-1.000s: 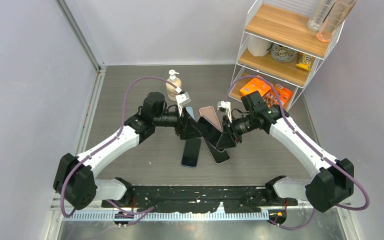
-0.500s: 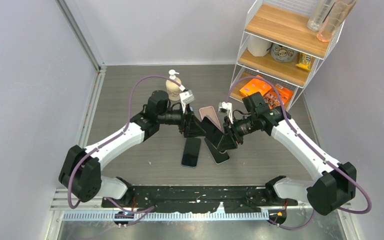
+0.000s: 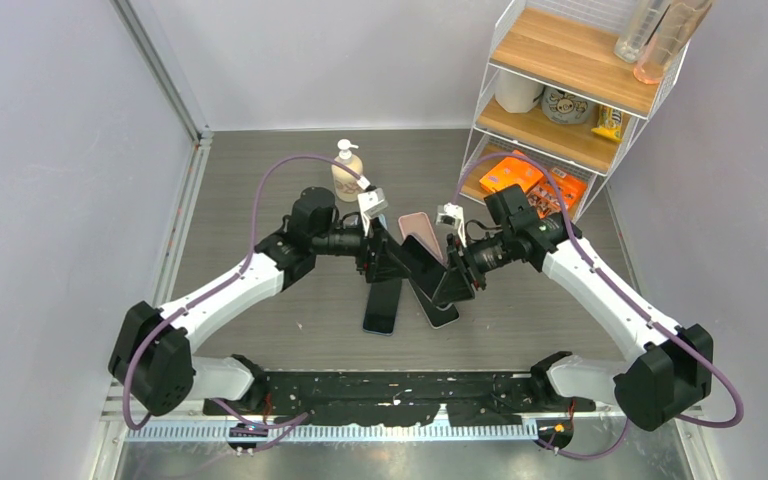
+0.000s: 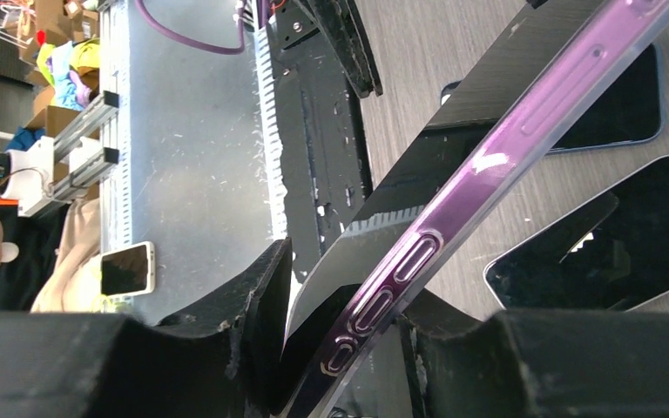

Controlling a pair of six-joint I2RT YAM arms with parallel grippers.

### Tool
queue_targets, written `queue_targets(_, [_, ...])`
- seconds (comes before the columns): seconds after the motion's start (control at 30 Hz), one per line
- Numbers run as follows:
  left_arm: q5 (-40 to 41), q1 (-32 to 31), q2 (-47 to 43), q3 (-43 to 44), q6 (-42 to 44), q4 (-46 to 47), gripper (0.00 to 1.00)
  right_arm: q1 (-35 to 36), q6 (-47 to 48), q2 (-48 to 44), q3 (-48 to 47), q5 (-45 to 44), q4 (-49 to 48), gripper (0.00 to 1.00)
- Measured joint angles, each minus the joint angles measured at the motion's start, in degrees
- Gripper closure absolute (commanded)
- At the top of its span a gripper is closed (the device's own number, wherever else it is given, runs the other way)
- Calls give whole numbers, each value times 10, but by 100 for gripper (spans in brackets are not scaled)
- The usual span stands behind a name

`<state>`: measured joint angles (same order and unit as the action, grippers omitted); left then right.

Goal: Take the phone out of the phone case
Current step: Remove the phone case from the phone.

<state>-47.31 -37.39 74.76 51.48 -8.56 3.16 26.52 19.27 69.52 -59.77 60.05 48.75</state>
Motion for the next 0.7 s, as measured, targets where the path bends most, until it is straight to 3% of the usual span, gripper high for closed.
queue_targets(0.23, [-52, 10, 19, -12, -89, 55, 37, 0, -15, 0, 0, 27, 24, 95])
queue_targets(0.43, [-92, 19, 16, -12, -123, 56, 37, 1, -17, -7, 3, 58, 35, 95])
queue_targets(0.7, [-97, 29, -41, 33, -35, -89, 31, 9, 0, -9, 4, 99, 6, 95])
